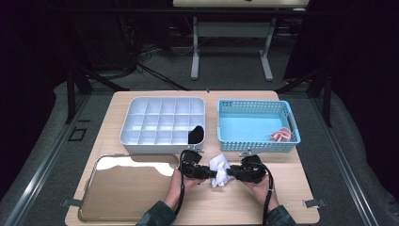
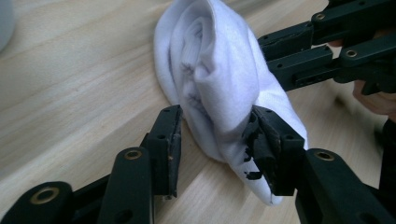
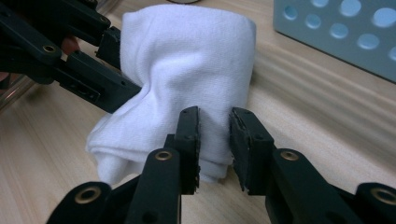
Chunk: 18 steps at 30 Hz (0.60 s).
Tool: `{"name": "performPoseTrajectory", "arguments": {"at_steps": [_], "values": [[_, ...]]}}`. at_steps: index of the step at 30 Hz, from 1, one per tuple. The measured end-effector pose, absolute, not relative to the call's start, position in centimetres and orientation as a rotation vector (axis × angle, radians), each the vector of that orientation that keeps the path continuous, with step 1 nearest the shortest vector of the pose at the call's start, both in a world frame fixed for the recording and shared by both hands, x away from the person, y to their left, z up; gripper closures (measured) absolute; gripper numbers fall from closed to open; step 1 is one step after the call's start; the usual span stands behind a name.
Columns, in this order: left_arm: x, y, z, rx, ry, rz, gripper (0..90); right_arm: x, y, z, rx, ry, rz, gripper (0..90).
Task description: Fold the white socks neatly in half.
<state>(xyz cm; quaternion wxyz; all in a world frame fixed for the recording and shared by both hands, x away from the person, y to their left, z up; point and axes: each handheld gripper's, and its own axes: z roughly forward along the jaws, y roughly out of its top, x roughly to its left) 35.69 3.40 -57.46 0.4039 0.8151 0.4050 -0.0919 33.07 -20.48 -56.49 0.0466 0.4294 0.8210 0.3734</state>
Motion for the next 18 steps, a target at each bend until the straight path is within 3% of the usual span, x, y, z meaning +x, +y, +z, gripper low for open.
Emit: {"name": "performPoseTrajectory", "arguments": {"at_steps": [11,18], "values": [[35.8,1.6,-57.4,2.1,1.008,-0.212,50.6,32.4,-20.2,-56.8,1.329,2.461,1.148,81.0],[36.1,1.1,-57.5,2.106,0.993,-0.242,63.6,32.3,-20.3,-57.0,1.319,2.447,1.166,82.4]]}}
